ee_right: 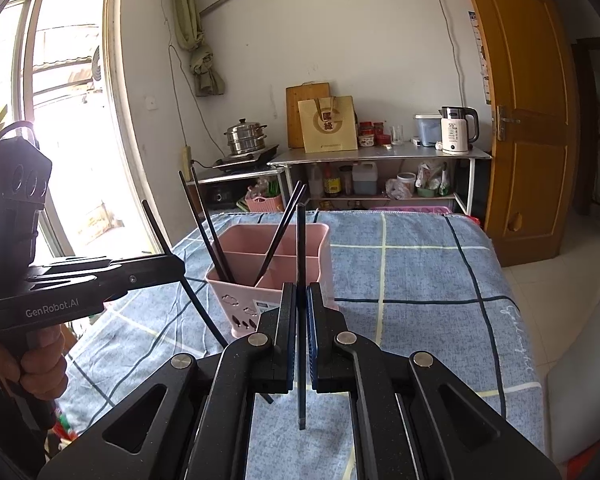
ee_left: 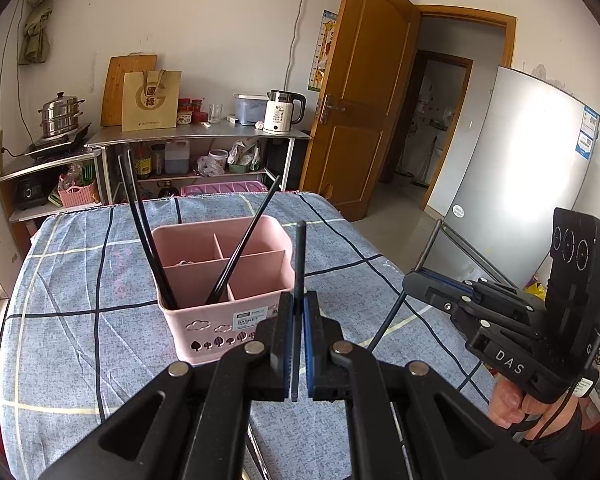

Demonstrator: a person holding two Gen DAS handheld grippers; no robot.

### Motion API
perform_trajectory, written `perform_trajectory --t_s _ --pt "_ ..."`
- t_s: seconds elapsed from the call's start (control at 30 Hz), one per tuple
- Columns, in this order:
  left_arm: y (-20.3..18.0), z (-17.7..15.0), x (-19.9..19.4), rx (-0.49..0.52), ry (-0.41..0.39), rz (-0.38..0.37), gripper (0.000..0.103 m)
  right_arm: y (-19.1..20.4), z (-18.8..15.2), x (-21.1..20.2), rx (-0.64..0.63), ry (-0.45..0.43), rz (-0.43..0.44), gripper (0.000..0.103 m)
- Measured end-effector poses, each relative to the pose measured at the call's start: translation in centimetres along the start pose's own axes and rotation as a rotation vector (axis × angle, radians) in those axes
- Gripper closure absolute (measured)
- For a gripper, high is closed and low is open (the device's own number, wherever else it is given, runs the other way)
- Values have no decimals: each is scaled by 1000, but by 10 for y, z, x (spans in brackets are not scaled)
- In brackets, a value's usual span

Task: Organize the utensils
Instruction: 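Lift both held black chopsticks upright and carry them over the pink basket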

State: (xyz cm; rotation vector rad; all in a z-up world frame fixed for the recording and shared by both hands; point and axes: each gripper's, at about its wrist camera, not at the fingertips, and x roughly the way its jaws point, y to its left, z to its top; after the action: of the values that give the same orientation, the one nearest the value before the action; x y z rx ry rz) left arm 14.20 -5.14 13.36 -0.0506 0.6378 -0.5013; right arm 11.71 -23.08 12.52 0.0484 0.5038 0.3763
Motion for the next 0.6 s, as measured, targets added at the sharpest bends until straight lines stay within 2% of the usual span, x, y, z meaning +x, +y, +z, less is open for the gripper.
perform_trajectory --t_s 0.6 --pt "22 73 -49 13 -144 14 98 29 69 0 -60 -137 47 98"
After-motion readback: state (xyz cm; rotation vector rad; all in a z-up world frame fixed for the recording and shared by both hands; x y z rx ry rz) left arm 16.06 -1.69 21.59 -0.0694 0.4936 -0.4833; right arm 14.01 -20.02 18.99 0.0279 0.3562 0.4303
